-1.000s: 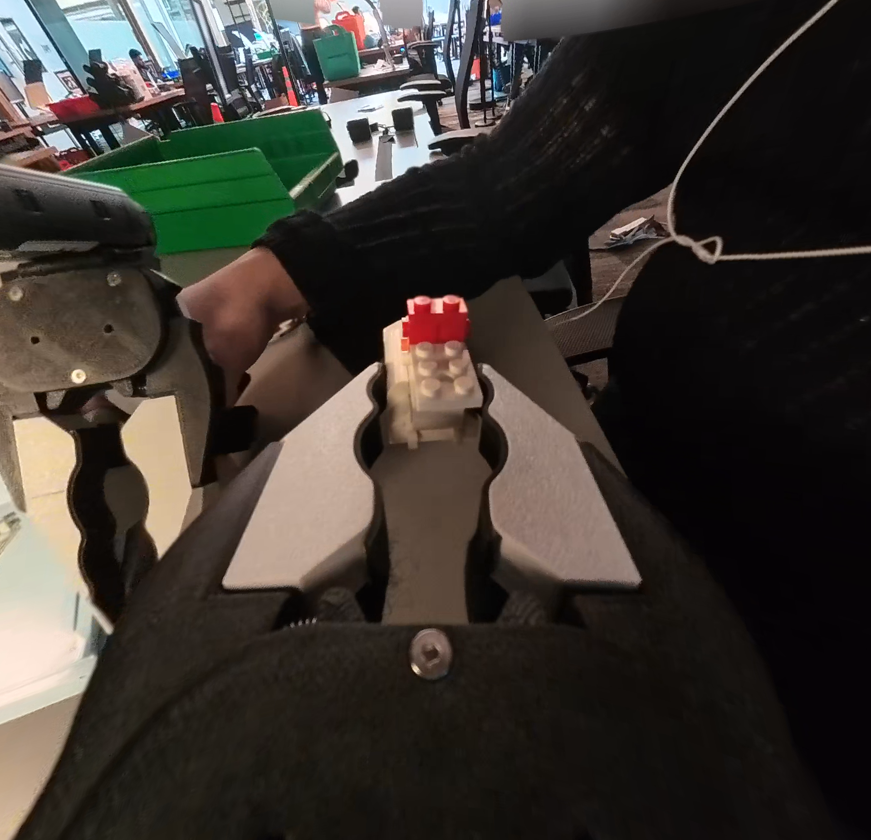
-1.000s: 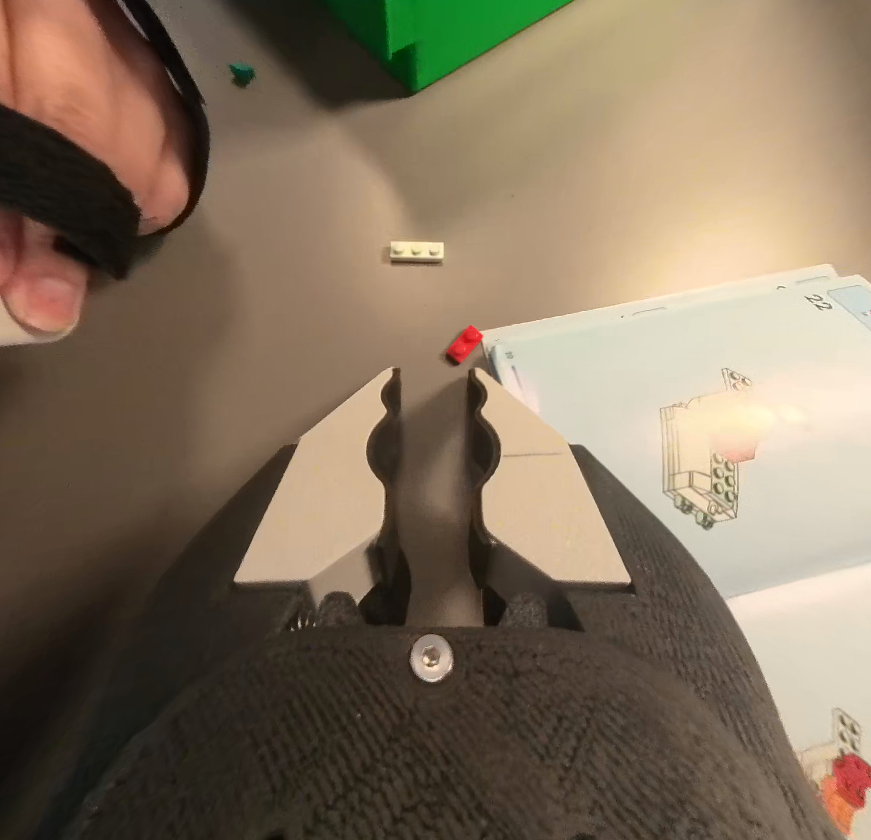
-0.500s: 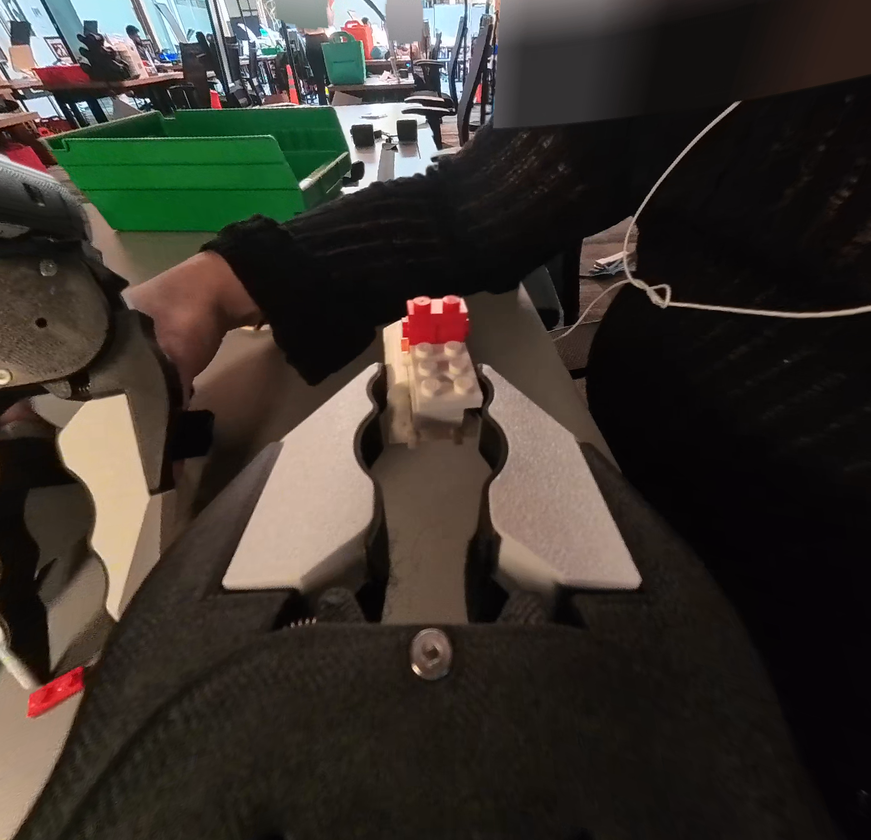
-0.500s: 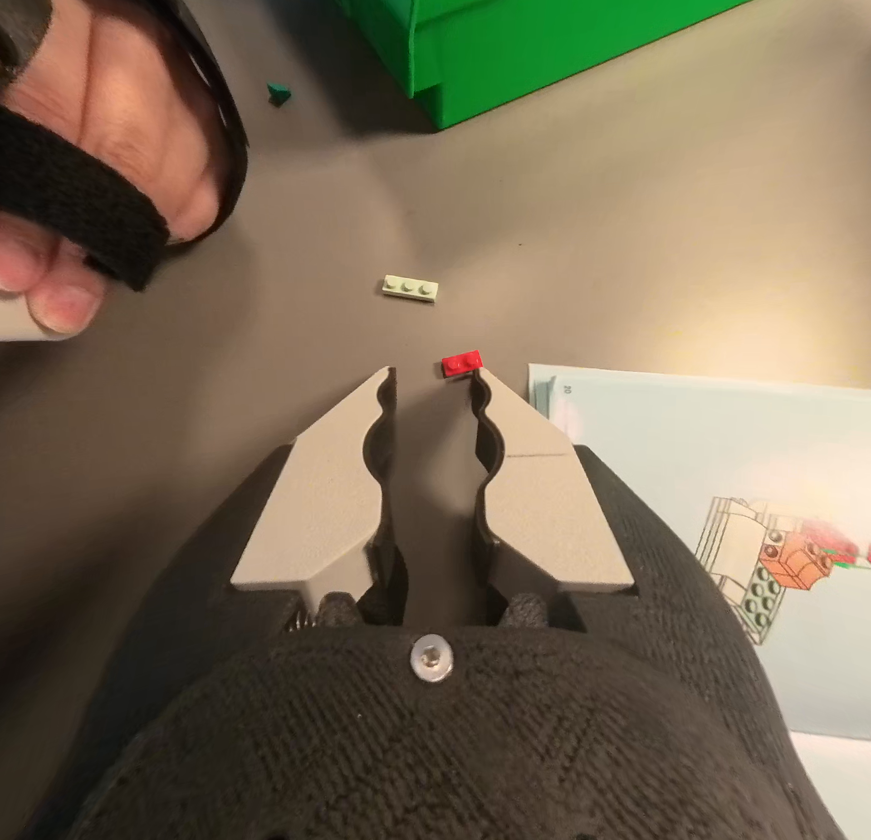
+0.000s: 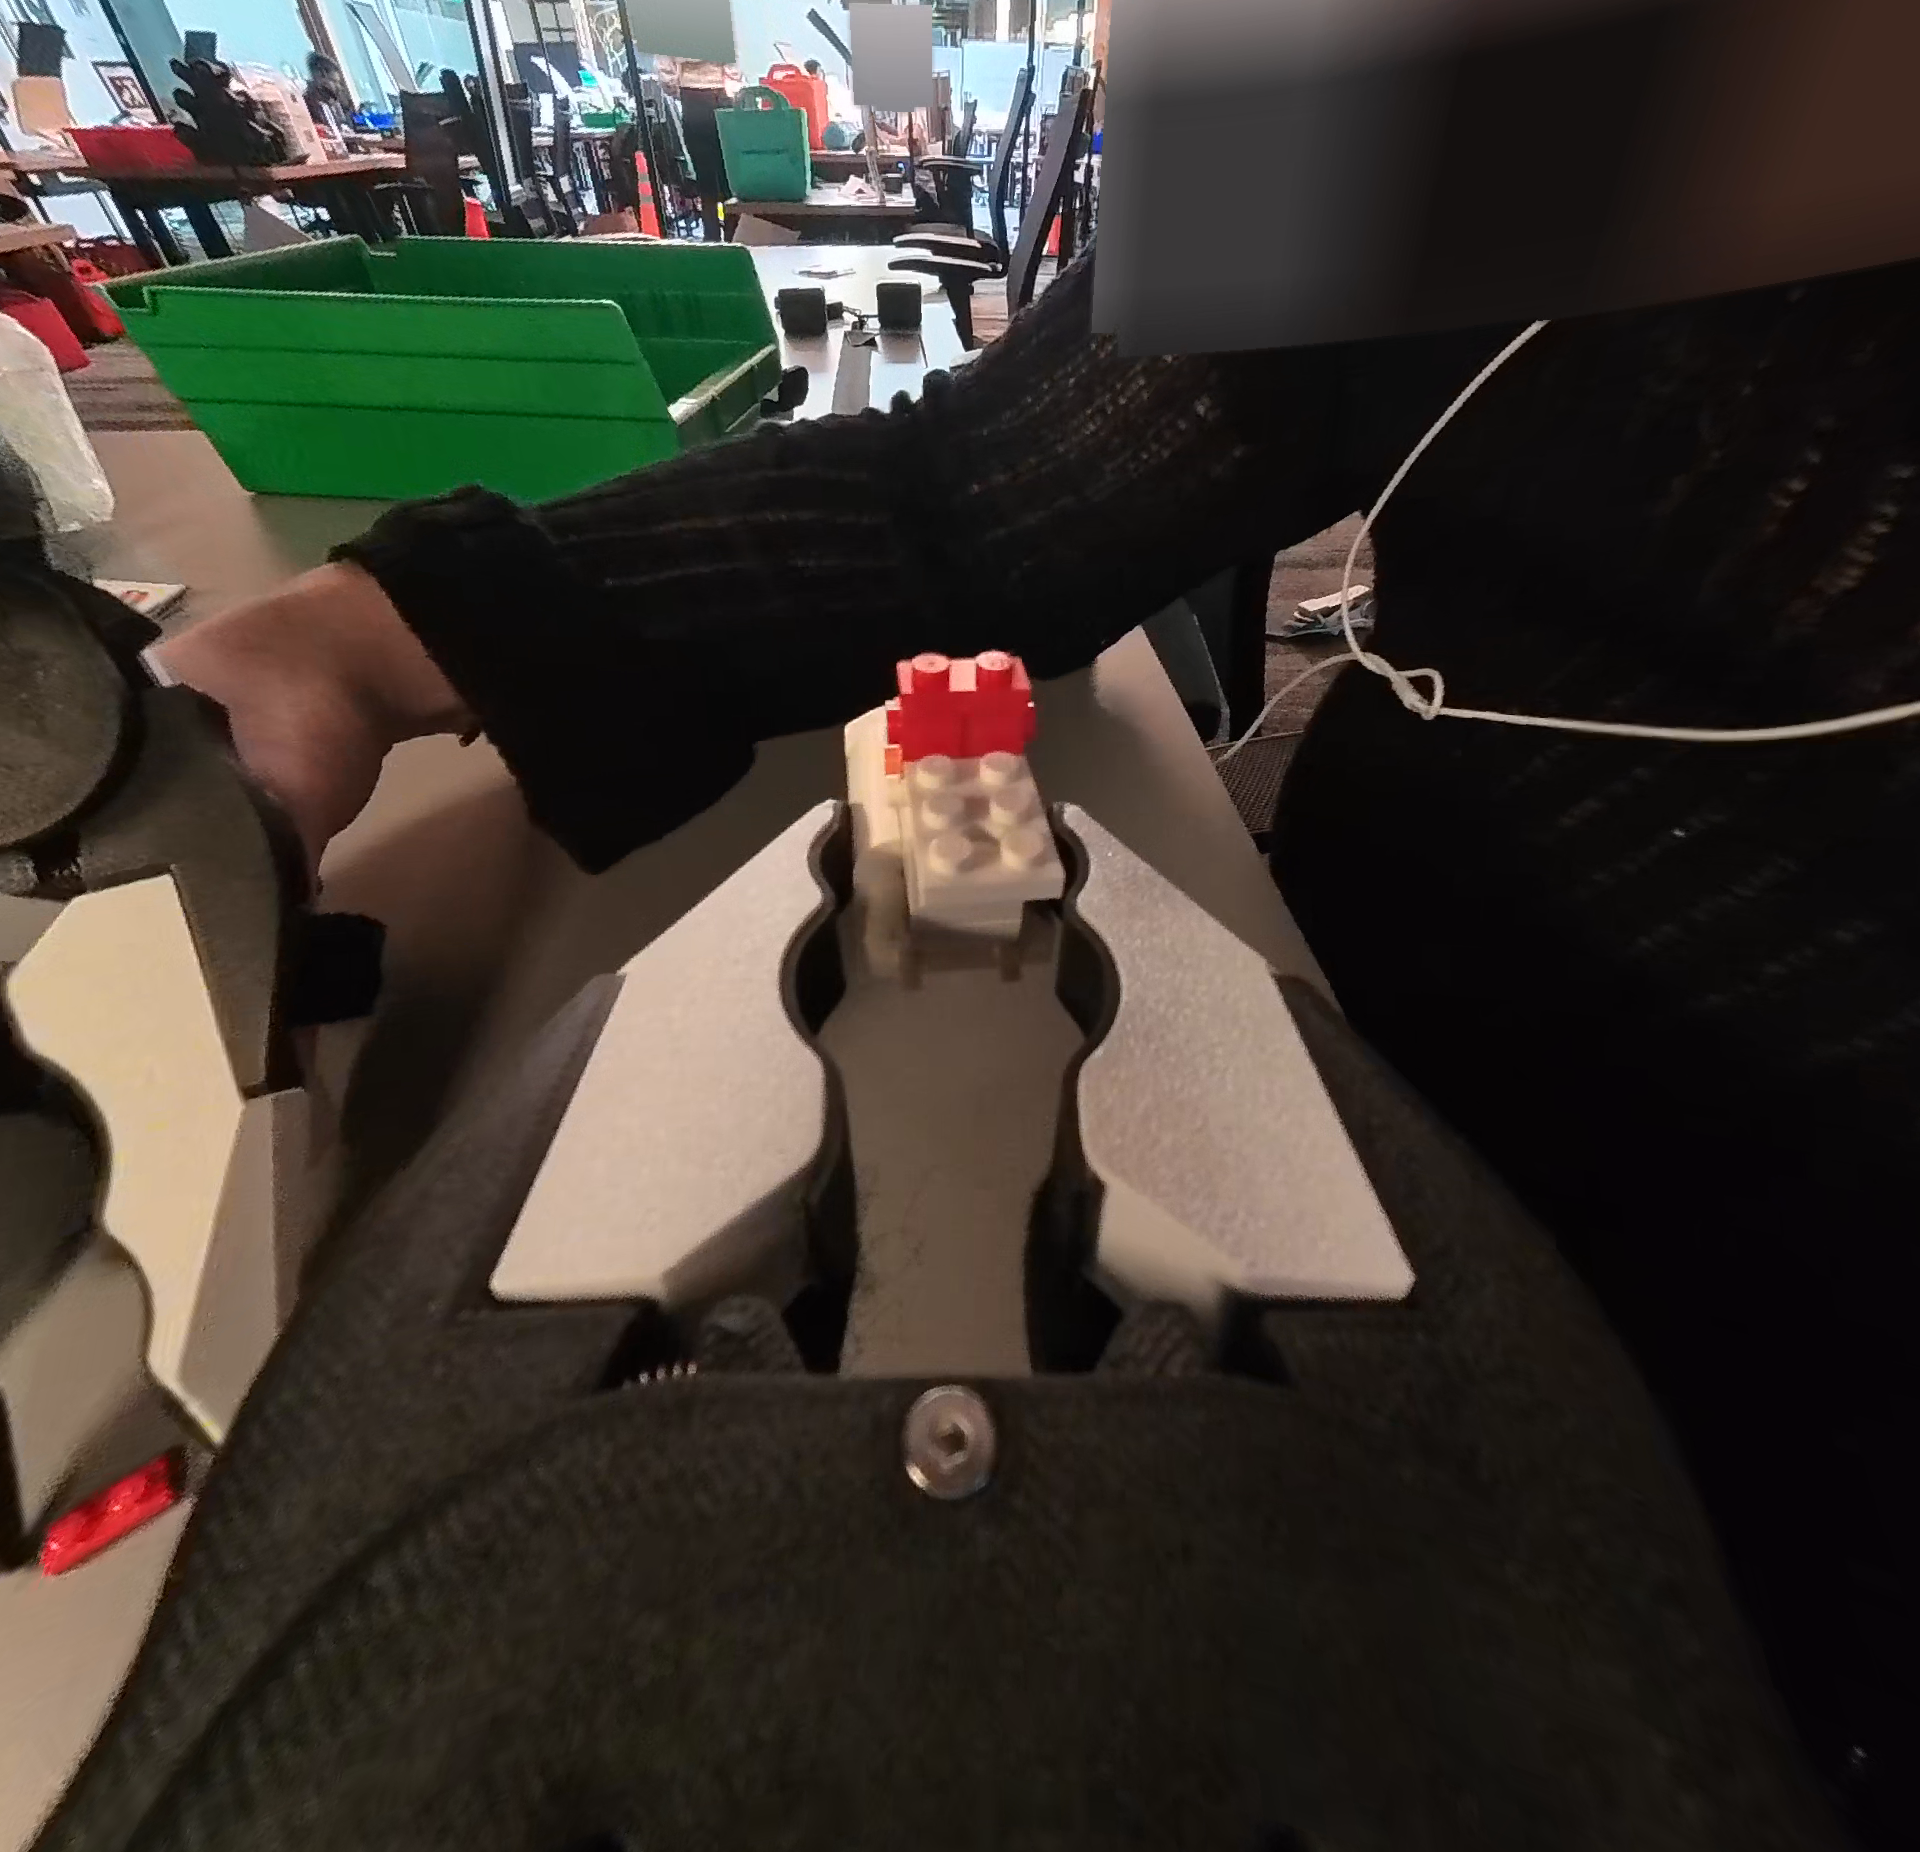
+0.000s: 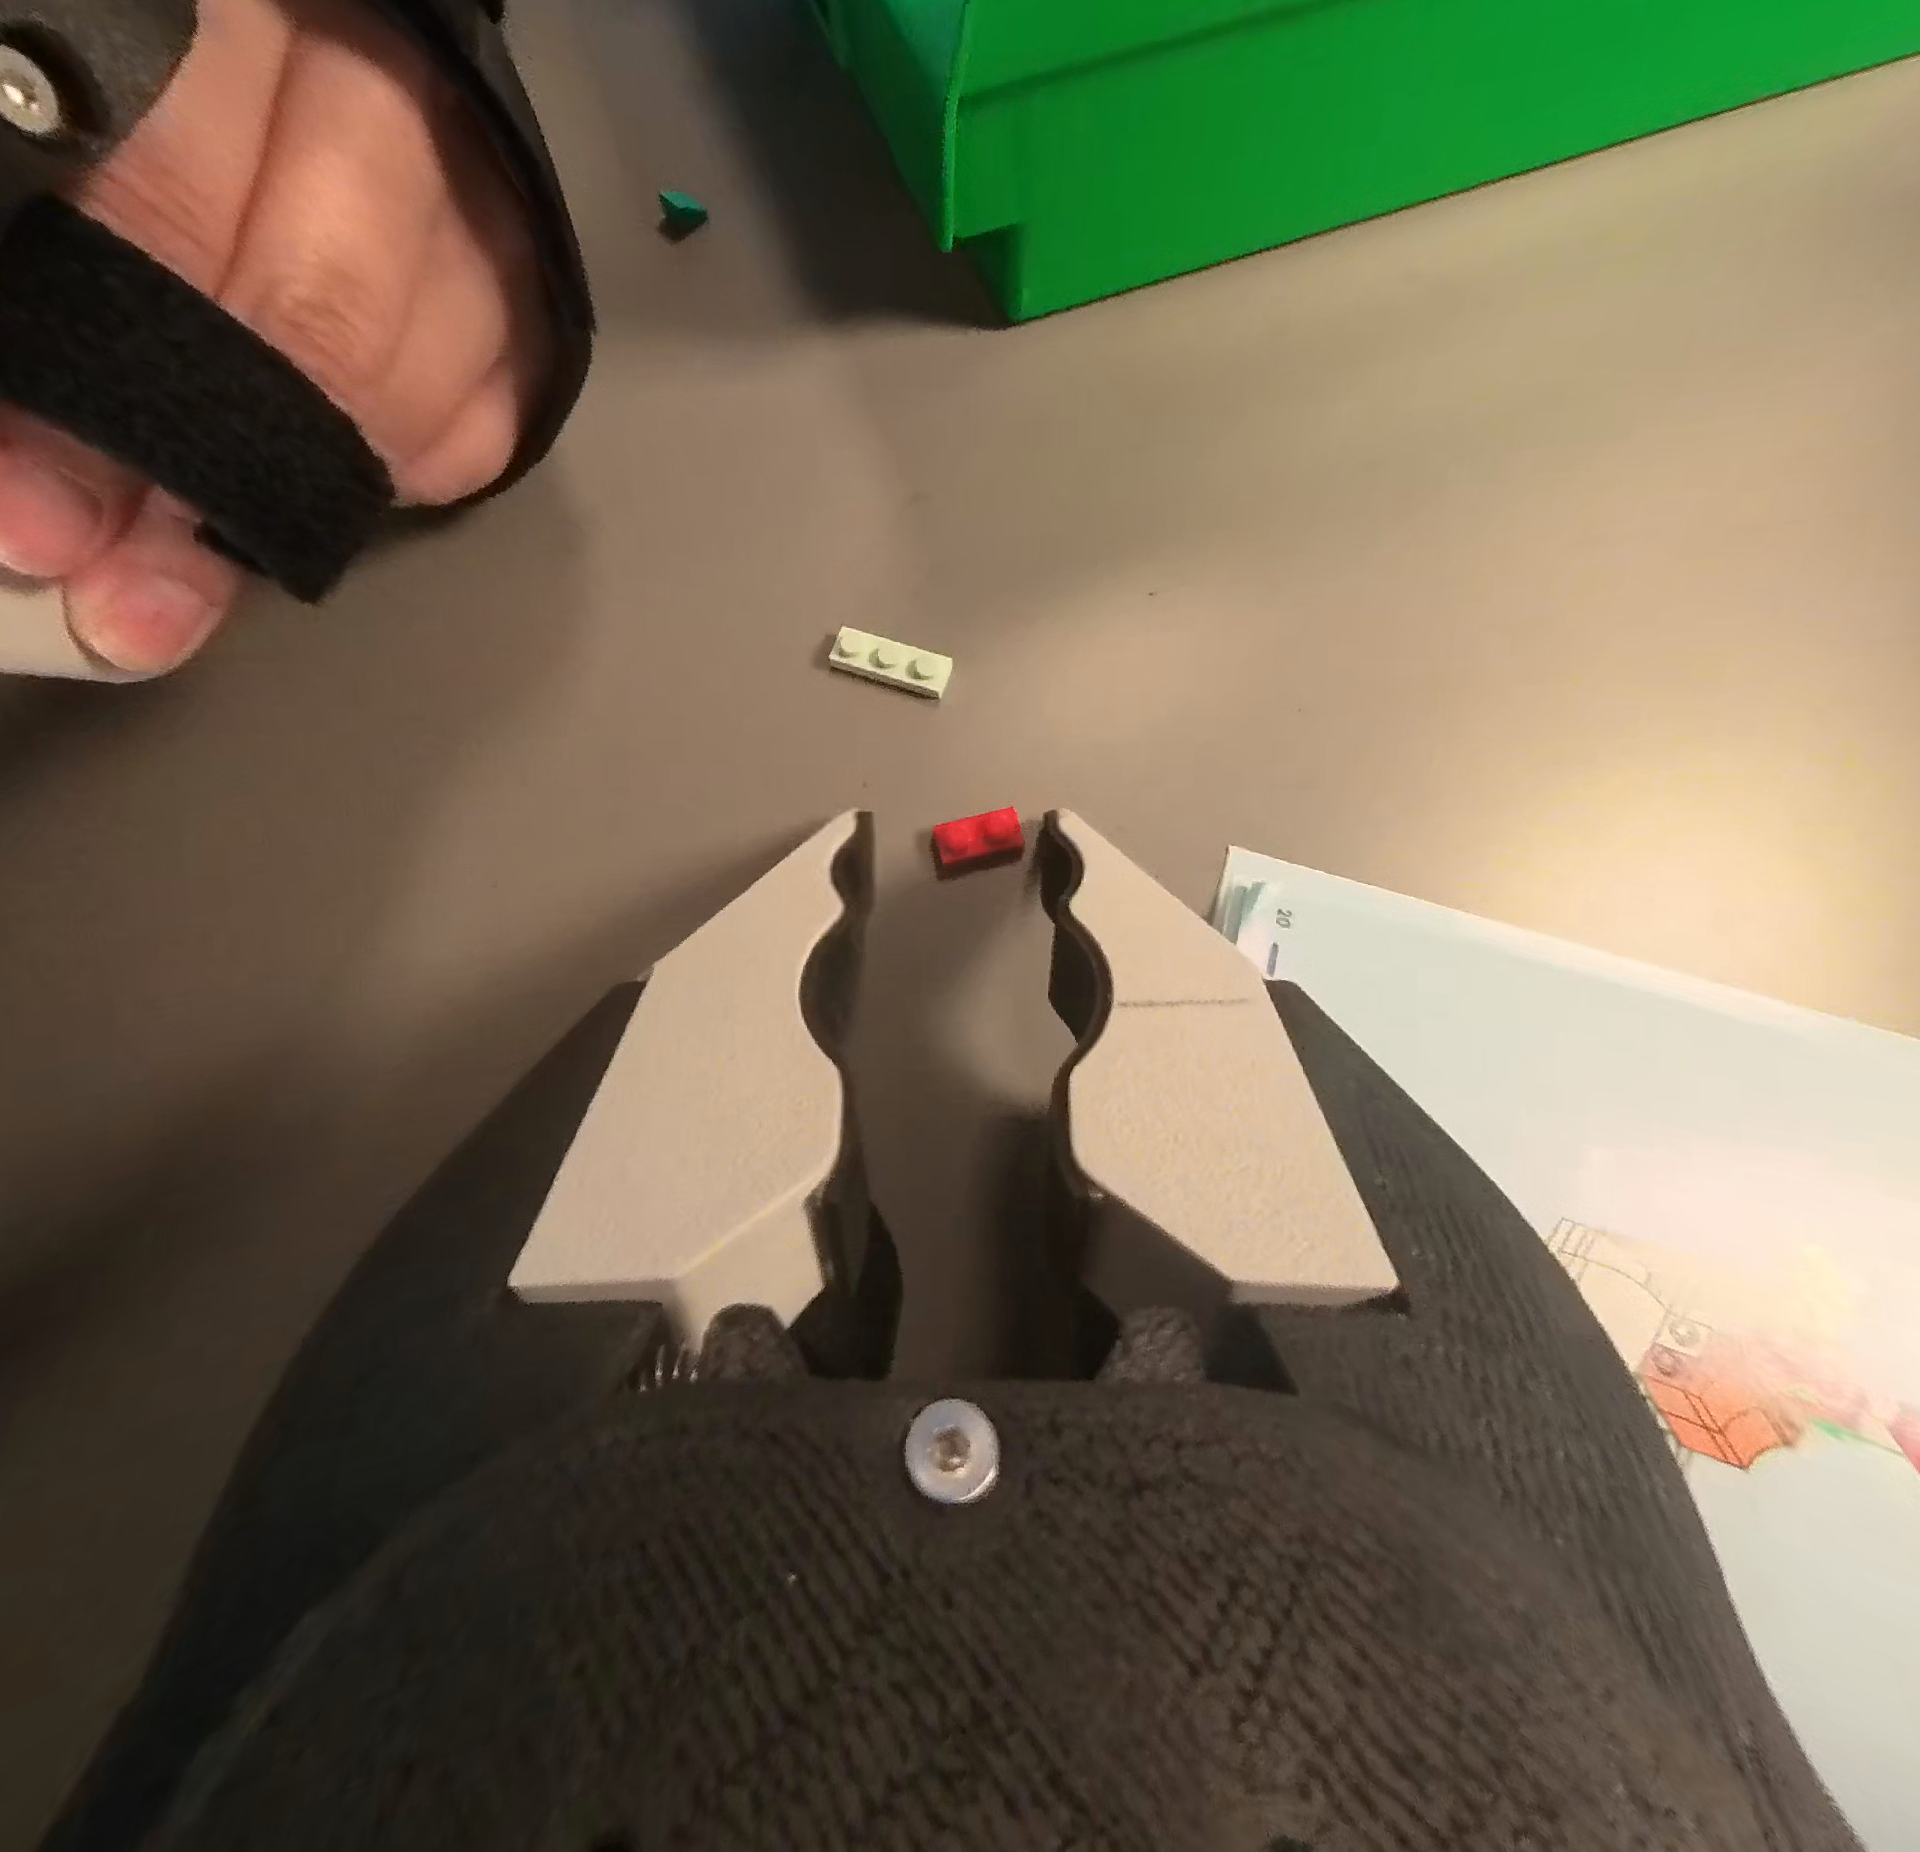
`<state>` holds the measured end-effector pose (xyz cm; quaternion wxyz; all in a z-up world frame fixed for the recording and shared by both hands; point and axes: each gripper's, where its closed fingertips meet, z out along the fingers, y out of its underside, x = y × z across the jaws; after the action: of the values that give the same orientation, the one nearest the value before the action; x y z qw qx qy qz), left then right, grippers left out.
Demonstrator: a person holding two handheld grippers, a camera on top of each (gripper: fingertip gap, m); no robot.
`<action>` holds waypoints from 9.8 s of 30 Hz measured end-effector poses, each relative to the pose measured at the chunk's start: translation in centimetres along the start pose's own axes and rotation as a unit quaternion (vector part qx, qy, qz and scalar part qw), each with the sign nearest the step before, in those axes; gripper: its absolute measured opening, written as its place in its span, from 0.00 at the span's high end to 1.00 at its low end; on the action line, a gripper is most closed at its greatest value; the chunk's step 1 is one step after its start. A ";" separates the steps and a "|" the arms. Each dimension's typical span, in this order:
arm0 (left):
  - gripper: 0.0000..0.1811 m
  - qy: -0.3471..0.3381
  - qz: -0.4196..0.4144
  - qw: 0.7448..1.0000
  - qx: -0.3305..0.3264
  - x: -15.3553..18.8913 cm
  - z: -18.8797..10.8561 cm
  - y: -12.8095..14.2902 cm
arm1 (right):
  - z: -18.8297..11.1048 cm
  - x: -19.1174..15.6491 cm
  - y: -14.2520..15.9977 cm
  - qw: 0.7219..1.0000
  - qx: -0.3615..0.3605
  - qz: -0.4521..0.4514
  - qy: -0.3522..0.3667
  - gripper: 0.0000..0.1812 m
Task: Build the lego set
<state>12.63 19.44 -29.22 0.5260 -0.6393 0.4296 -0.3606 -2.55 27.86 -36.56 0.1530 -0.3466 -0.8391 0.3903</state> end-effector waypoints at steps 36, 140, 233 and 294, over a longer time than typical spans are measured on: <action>0.80 -0.170 -0.059 0.983 0.032 -6.2 -2.5 -0.3 | -8.5 -9.2 -8.2 0.998 0.045 -0.035 0.012 0.92; 0.80 -0.147 -0.168 0.961 0.165 -7.7 -5.1 -2.6 | -6.8 -5.7 -7.3 0.807 -0.227 -0.391 0.380 0.62; 0.80 -0.152 0.036 0.987 0.026 -3.6 -1.7 -0.7 | -5.8 3.2 -2.3 0.900 0.004 -0.114 0.421 0.97; 0.80 -0.100 0.009 0.995 0.024 -2.3 -1.6 -0.5 | -8.8 -14.6 7.5 0.992 -0.013 0.105 0.067 0.87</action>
<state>10.45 21.06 -28.42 0.5843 -0.6557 0.3719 -0.3005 15.97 25.85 -36.40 0.1622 -0.4603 -0.7907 0.3696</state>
